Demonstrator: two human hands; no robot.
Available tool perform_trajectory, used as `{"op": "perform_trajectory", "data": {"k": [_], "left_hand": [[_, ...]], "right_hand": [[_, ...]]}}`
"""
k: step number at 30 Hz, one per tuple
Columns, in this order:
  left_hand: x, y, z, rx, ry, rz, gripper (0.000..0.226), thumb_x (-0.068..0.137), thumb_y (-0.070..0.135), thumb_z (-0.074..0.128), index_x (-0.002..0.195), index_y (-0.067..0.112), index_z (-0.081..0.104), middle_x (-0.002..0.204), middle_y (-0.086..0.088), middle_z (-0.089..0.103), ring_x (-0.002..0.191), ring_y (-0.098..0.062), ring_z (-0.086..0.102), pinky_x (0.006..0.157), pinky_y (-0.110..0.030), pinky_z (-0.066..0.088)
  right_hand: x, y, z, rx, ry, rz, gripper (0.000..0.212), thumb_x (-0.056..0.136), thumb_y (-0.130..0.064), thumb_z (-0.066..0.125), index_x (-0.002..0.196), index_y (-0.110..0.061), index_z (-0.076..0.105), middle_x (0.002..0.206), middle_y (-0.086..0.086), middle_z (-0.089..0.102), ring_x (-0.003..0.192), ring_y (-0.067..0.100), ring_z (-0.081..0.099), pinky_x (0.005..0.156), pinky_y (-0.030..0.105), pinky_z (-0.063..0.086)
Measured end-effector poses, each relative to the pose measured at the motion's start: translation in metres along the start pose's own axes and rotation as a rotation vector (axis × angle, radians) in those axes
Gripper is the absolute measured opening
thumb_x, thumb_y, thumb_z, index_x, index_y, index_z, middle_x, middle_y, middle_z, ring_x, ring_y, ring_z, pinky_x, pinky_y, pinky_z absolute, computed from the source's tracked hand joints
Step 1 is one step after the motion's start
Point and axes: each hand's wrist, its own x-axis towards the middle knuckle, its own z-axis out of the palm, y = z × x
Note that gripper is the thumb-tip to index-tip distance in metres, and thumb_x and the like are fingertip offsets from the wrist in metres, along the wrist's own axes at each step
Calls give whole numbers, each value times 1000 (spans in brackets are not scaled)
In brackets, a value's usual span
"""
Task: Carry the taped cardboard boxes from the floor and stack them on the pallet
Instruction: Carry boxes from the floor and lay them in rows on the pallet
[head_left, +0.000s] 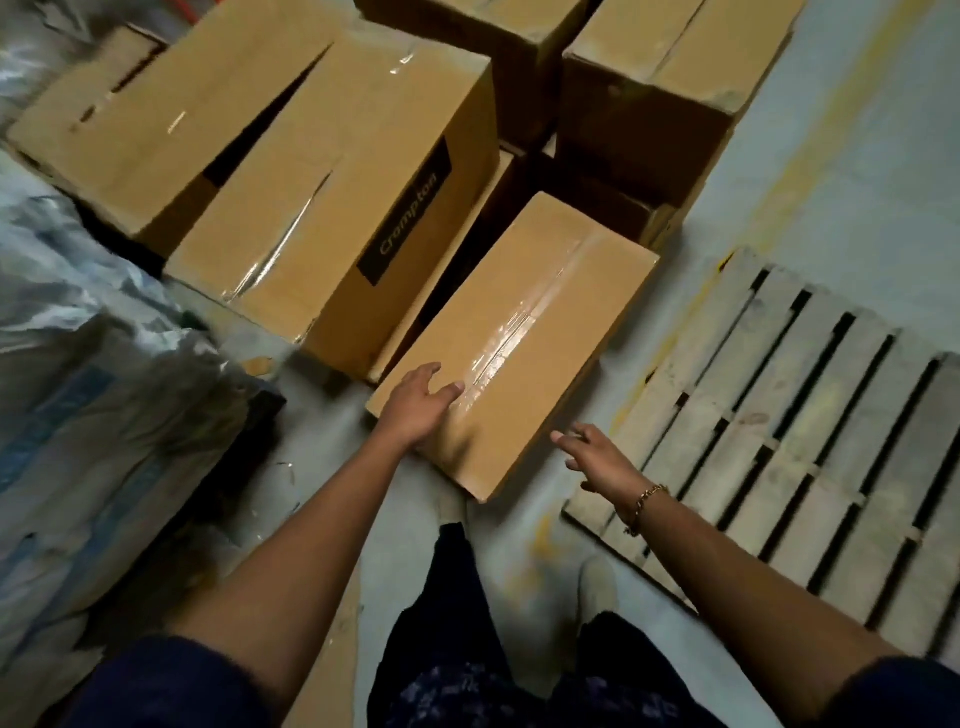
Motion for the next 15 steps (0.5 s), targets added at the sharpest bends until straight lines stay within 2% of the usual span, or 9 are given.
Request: {"op": "perform_trajectory", "data": {"k": [2,4,6,7,9,10,11,13,15], "left_hand": [[38,-9,-10,63,-61,1,67,99,51,56,156,22,36,162,-6,33,146,-30,35,117,-48,33],[78,-17,-19,127,-112,6,71,99,52,56,158,22,31,164,-6,29,148,-31,32,119,-51,31],[117,-23,-28,177,-132,15,76,100,51,56,161,19,24,167,-6,24,151,-32,26,121,-49,26],[133,-24,-32,197,-141,19,79,100,50,57,162,18,21,168,-6,21,152,-31,24,121,-47,24],[162,-29,-36,213,-177,1,84,99,49,59,163,17,15,168,-7,19,153,-32,21,121,-46,22],[173,-32,-37,208,-200,-17,86,98,49,60,163,16,13,168,-8,19,153,-33,21,122,-46,22],[183,-36,-37,199,-225,-37,88,98,49,60,163,16,12,168,-9,20,153,-33,21,122,-47,23],[195,-43,-35,138,-275,-96,89,97,49,62,163,16,13,167,-9,24,152,-33,25,122,-47,25],[201,-47,-32,62,-313,-152,86,97,47,63,162,16,17,165,-8,29,149,-32,30,119,-43,27]], "right_hand": [[26,1,20,70,36,92,74,96,-52,59,156,-21,29,150,4,45,132,25,50,98,41,44],[50,-1,41,155,95,165,78,95,-53,60,156,-18,26,140,6,50,124,24,52,92,40,45],[77,-4,58,218,152,201,92,84,-60,65,154,-14,28,132,9,53,115,24,54,82,38,44],[91,-5,64,250,180,220,102,74,-65,66,154,-14,28,135,11,52,117,25,53,80,36,43],[112,-5,75,311,208,268,113,67,-66,65,158,-17,20,152,11,42,134,30,45,95,41,47],[117,-8,81,345,221,284,111,71,-63,66,159,-18,16,157,11,37,138,31,42,104,47,44],[123,-5,86,374,247,303,104,79,-57,68,160,-18,15,159,10,35,139,32,41,107,49,42],[131,-3,95,412,292,328,82,94,-45,65,157,-15,22,150,9,43,127,31,48,93,43,47],[137,-2,100,444,320,323,66,95,-40,65,149,-15,35,134,8,54,108,25,54,75,34,46]]}}
